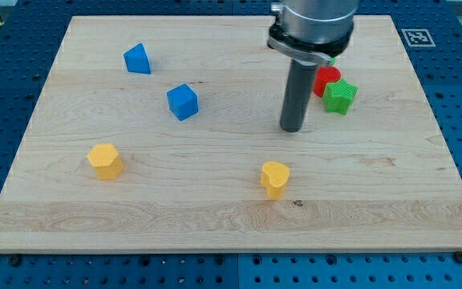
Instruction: Move arm to the right of blue triangle
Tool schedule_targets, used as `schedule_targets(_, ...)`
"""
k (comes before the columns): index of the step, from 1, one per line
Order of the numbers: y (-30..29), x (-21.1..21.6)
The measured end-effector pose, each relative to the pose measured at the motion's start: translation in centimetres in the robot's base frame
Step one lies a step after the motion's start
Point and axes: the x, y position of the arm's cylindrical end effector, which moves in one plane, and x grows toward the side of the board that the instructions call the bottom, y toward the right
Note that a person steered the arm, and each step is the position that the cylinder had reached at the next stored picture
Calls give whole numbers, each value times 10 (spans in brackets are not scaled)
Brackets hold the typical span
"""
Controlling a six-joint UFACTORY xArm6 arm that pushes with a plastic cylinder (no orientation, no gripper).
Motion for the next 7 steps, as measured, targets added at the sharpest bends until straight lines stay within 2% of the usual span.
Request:
schedule_targets(2, -53, -42)
schedule_targets(7, -59, -86)
